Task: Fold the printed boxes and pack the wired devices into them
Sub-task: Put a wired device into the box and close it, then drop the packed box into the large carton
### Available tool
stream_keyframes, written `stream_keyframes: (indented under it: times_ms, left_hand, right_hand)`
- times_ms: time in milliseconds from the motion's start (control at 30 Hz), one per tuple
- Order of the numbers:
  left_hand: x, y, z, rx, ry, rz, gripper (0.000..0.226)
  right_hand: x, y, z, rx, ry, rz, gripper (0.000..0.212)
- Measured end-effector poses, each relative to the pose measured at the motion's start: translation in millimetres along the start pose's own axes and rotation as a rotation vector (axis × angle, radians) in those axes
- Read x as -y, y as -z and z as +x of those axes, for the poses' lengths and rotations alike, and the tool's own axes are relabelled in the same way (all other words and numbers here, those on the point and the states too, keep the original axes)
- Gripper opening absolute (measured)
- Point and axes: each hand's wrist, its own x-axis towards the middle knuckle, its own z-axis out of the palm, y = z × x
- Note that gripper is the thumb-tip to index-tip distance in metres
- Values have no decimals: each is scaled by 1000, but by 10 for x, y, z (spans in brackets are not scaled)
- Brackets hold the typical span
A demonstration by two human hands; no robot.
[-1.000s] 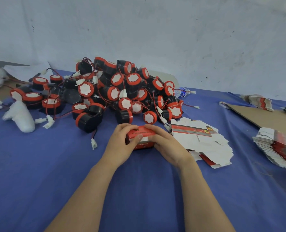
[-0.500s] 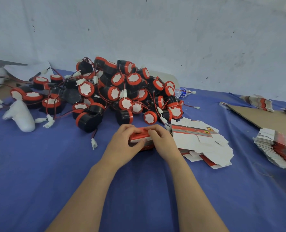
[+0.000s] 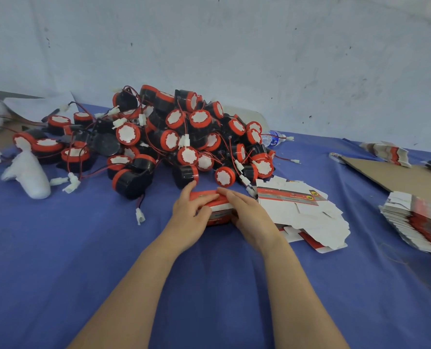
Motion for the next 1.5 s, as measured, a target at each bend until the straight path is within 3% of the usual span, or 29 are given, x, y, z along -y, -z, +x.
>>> stream_keyframes:
  times_ms: [167,300,433,533,600,900,1067,1167,1300,1500]
  left_hand:
    - [-41,-55,-15,-79,28,-68,19]
    - [-35,-107,22,-141,37,-46,32]
    - [-24,-66,6,-158,64,-122,28]
    - [-18,-5,-18,-122,63,-176,28]
    - [-30,15,-27,-110,65,-180,30]
    - [-149,19,-46,-149,154,-323,24]
    - [-98,44,-9,-159,269,-133,73]
    - [-134,23,-4,-99,336,-178,74]
    - [-119,-19,-17,-141,309,-195,86]
    - [-140,-62,-16,-240,337,-367,70]
  right_hand:
    - [-29,-42,28,-31,-47,178,35]
    - [-38,-130,22,-92,-85,298,25]
    - [-38,-41,-5,66,-63,400,27]
    - [-65,118,-56,220,5,325,43]
    - [-83,142,-63,246,39,261,41]
    - [-82,49,-19,48,10,139,22]
    - [-53,-31,-24,-17,-22,77,32]
    - [-35,-78,-44,0,15,-39,30]
    - [-47,-146,-68,9,48,-68,34]
    - [-62,-270,-75,-124,64,-103,32]
